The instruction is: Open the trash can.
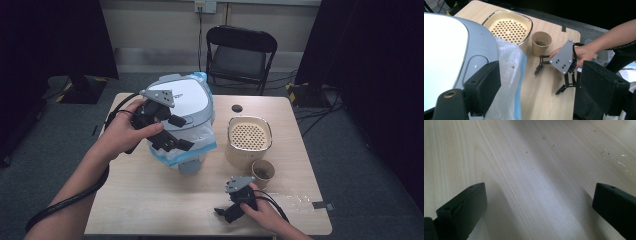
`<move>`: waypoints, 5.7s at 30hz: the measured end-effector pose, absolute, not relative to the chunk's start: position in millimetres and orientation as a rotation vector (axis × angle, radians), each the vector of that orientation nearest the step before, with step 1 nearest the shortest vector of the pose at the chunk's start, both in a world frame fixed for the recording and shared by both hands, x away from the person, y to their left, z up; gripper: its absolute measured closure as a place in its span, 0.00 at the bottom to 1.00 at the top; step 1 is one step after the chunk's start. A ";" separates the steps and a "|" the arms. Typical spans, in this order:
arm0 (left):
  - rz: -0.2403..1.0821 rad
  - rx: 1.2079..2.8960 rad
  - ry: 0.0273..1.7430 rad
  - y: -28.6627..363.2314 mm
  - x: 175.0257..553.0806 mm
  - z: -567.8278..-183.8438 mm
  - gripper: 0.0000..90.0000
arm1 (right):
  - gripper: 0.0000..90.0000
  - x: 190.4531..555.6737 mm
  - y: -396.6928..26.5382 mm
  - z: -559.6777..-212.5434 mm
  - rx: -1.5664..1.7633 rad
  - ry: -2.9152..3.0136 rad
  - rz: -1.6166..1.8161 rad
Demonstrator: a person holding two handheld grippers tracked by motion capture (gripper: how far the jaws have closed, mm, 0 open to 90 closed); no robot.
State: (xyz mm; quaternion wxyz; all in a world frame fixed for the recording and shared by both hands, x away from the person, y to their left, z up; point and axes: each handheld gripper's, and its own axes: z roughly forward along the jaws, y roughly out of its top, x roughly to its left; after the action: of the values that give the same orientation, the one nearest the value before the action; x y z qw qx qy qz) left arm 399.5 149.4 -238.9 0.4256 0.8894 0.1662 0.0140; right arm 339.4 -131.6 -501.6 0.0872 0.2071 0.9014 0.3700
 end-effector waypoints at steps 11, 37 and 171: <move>0.098 2.247 0.402 146.5 410.3 -246.4 0.18 | 0.00 339.3 -131.6 -501.6 0.617 2.685 1.102; 0.098 2.233 0.405 149.5 418.8 -253.3 0.20 | 0.00 339.5 -131.6 -501.6 0.614 2.683 1.103; 0.095 2.304 0.271 165.8 330.2 -500.9 0.13 | 0.16 325.2 -171.4 -475.7 0.535 2.759 1.175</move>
State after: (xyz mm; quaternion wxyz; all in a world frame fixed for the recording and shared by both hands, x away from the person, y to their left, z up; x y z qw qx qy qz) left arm 330.2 165.8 -500.9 0.3987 0.9100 0.1071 0.0376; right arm 325.2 -171.4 -475.7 0.0478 0.1756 0.9046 0.3854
